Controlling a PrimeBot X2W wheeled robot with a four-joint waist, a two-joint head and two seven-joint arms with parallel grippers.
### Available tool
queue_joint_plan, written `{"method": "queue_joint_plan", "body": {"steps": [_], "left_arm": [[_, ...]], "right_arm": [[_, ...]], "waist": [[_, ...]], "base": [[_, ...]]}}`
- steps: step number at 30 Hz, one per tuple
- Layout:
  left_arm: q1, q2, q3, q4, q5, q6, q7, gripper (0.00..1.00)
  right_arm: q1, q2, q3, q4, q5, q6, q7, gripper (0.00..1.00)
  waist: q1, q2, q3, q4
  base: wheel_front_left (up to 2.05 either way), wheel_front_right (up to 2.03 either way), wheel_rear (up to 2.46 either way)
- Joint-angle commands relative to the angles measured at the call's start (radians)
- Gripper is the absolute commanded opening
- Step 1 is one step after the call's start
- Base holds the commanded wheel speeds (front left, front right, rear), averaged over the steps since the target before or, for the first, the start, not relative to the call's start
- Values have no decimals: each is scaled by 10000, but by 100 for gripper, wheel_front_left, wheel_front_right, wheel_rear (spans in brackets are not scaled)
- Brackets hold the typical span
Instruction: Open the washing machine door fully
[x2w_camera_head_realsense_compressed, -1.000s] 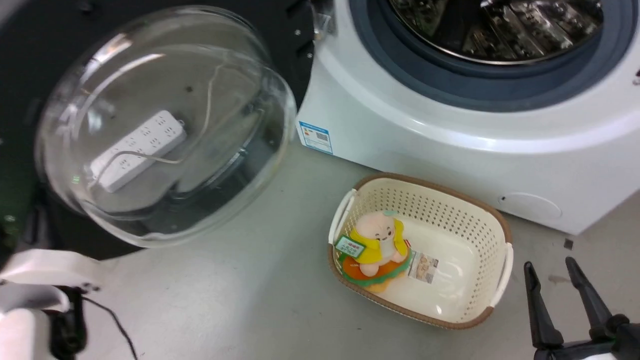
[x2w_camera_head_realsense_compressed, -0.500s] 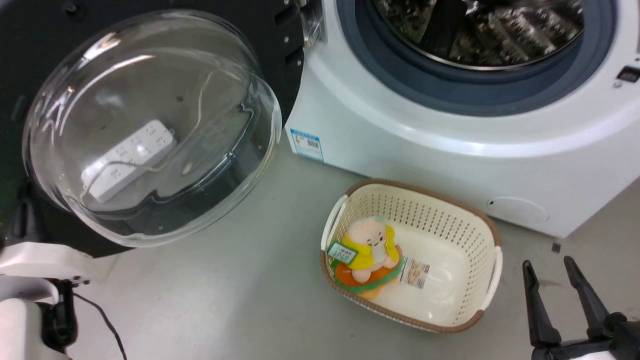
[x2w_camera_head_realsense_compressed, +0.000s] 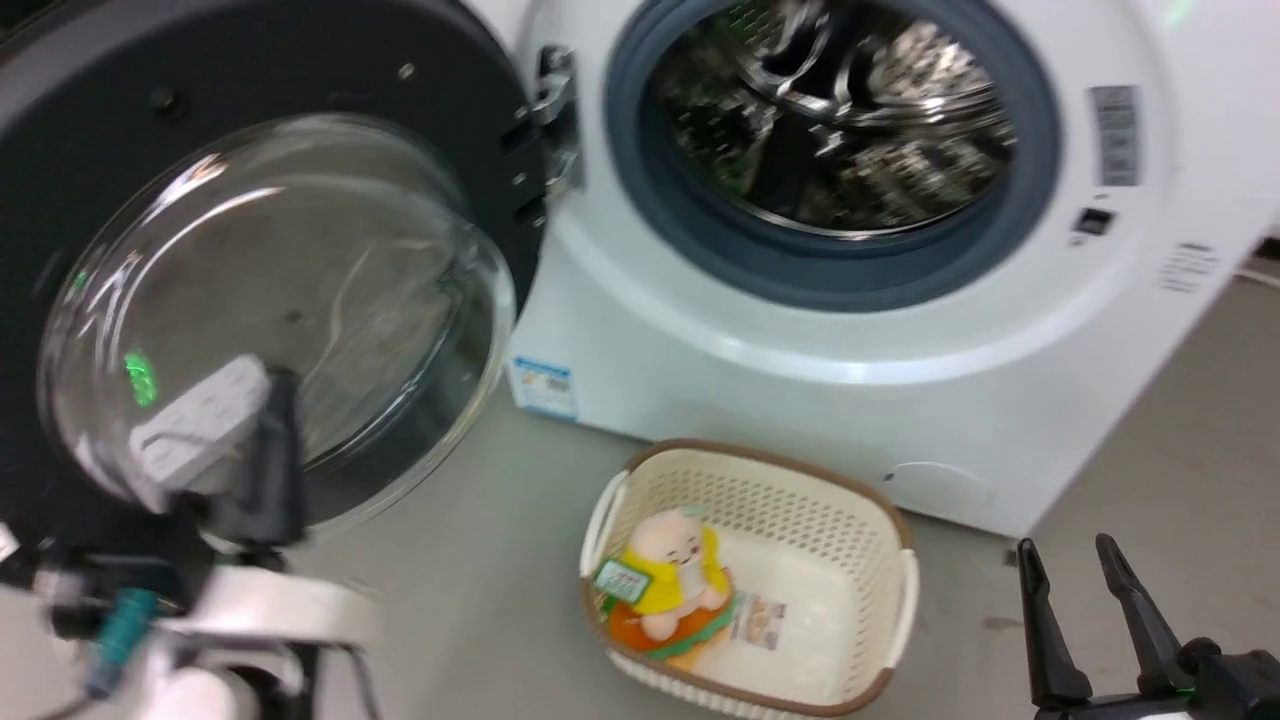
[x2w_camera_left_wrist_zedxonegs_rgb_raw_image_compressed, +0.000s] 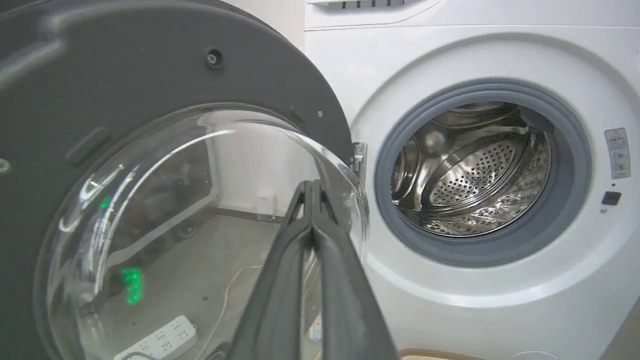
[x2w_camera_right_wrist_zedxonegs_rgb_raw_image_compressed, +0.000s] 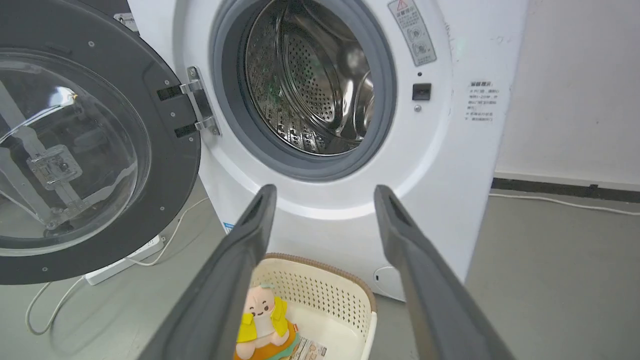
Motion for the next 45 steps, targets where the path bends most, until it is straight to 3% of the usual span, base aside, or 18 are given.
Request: {"method": "queue_joint_plan", "body": {"steps": [1,12,21,22,23,24,25,45], "left_arm": [[383,-259,-373,-331,40,-59,180,0],[1840,-1174,-1529,50,35,33,54,0],[2277,-1446,-1880,722,211,60,-317,0],[2302,-1491,-1889,875,255,97,-375,15],[2302,-1491,-1889,875,255,97,-375,15],[2310,-1483,-1906,968,330,126,-398,66],[2317,-1488,-1947,1165,481,205,-432,100],[2231,-1633,-2030,1582,1033,196,-511,100]], "right_arm": [[-66,62,-50,-55,40,8,-42,100],[116,164,82,-251,0,8,-44,100],[287,180,10,-381,-73,8,-44,100],[314,183,5,-403,-78,8,-45,100],[314,183,5,-403,-78,8,-45,100],[327,184,1,-403,-87,8,-45,100],[354,186,12,-405,-113,8,-45,100],[336,190,-31,-315,67,8,-45,100]], "waist": [[2,0,-454,-545],[2,0,-924,-2028],[2,0,-876,-2683],[2,0,-849,-2778],[2,0,-849,-2778],[2,0,-841,-2814],[2,0,-825,-2865],[2,0,-821,-2808]], "base": [[0,0,0],[0,0,0],[0,0,0],[0,0,0],[0,0,0],[0,0,0],[0,0,0],[0,0,0]]}}
